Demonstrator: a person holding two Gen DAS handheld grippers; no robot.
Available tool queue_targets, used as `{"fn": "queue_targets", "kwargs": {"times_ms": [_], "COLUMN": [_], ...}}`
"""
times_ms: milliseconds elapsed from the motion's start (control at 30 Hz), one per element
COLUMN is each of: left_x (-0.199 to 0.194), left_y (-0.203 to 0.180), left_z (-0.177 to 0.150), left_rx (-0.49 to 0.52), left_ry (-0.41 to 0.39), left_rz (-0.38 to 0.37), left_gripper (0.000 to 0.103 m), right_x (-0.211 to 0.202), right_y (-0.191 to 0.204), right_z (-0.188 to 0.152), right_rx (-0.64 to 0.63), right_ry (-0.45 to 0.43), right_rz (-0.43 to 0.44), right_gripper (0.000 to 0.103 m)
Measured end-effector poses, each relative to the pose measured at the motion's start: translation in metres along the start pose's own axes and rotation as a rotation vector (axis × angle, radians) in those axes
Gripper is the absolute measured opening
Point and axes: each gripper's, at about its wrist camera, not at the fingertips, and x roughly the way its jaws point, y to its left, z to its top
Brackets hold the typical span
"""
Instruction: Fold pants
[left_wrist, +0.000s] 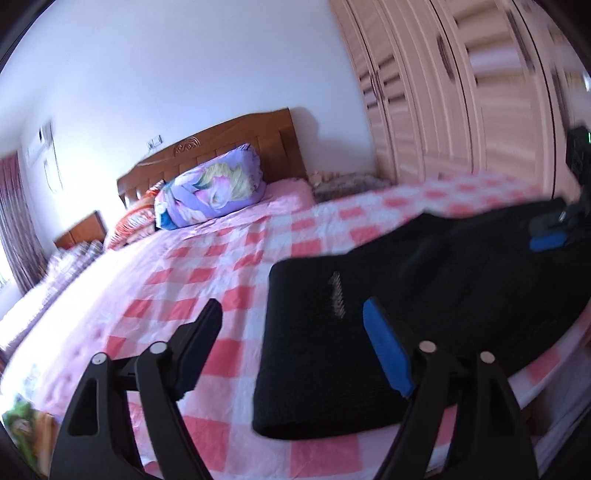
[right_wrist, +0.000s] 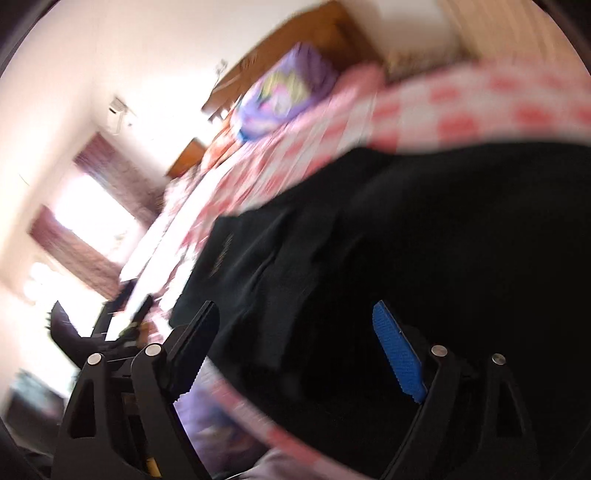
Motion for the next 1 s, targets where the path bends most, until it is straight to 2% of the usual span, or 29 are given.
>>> {"fn": "queue_targets", "kwargs": {"times_ms": [33, 100, 167, 233, 267, 300, 333, 367, 400, 467, 533, 567, 600, 633, 700, 767, 800, 900, 967, 1000], "left_x": [0.002, 0.018, 0.044, 0.069, 0.085, 0.095, 0.096, 0.096, 0.098, 0.095, 0.09, 0.086, 0.08, 0.074, 0.075, 0.089, 0.105, 0.16, 0.193, 0.21], "left_y": [0.003, 0.001, -0.009, -0.018, -0.023, -0.026, -0.023, -0.015, -0.005, -0.006, -0.012, -0.013, -0.011, -0.008, 0.001, 0.01, 0.015, 0.023, 0.019, 0.013], "left_z": [0.006, 0.014, 0.013, 0.004, -0.007, -0.017, -0.023, -0.027, -0.029, -0.03, -0.024, -0.019, -0.009, 0.004, 0.029, 0.048, 0.057, 0.065, 0.062, 0.056], "left_rx": [-0.043, -0.08, -0.08, -0.072, -0.045, -0.014, -0.028, -0.088, -0.145, -0.125, -0.108, -0.119, -0.147, -0.179, -0.215, -0.239, -0.264, -0.342, -0.335, -0.289], "left_ry": [-0.007, 0.035, 0.122, 0.232, 0.312, 0.359, 0.349, 0.334, 0.346, 0.35, 0.363, 0.361, 0.336, 0.297, 0.266, 0.268, 0.288, 0.382, 0.441, 0.47], "left_rz": [-0.044, -0.101, -0.109, -0.116, -0.087, -0.064, -0.074, -0.112, -0.155, -0.15, -0.12, -0.144, -0.206, -0.242, -0.219, -0.151, -0.155, -0.227, -0.264, -0.227], "left_gripper": [0.085, 0.086, 0.086, 0.086, 0.085, 0.086, 0.086, 0.086, 0.086, 0.086, 0.084, 0.083, 0.083, 0.085, 0.085, 0.091, 0.092, 0.092, 0.092, 0.092], "right_x": [0.002, 0.018, 0.049, 0.086, 0.099, 0.119, 0.125, 0.126, 0.126, 0.115, 0.104, 0.097, 0.095, 0.095, 0.096, 0.092, 0.087, 0.075, 0.078, 0.081], "right_y": [0.003, 0.017, 0.028, 0.035, 0.034, 0.029, 0.018, 0.016, 0.011, 0.009, 0.018, 0.022, 0.025, 0.027, 0.028, 0.031, 0.034, 0.041, 0.041, 0.036], "right_z": [0.007, 0.019, 0.026, 0.029, 0.026, 0.023, 0.023, 0.024, 0.028, 0.031, 0.037, 0.037, 0.036, 0.034, 0.031, 0.021, 0.015, -0.001, -0.011, -0.016], "right_rx": [-0.008, -0.046, -0.087, -0.112, -0.121, -0.129, -0.116, -0.103, -0.078, -0.018, -0.054, -0.078, -0.087, -0.076, -0.057, -0.073, -0.088, -0.159, -0.185, -0.189], "right_ry": [-0.007, -0.001, 0.042, 0.126, 0.158, 0.228, 0.222, 0.201, 0.218, 0.228, 0.178, 0.16, 0.157, 0.169, 0.172, 0.17, 0.17, 0.187, 0.217, 0.236], "right_rz": [0.027, 0.09, 0.102, 0.135, 0.134, 0.097, 0.105, 0.115, 0.126, 0.136, 0.081, 0.072, 0.082, 0.106, 0.127, 0.145, 0.157, 0.157, 0.136, 0.126], "right_gripper": [0.081, 0.076, 0.073, 0.07, 0.07, 0.064, 0.053, 0.049, 0.046, 0.046, 0.056, 0.06, 0.065, 0.066, 0.066, 0.066, 0.066, 0.066, 0.072, 0.073]}}
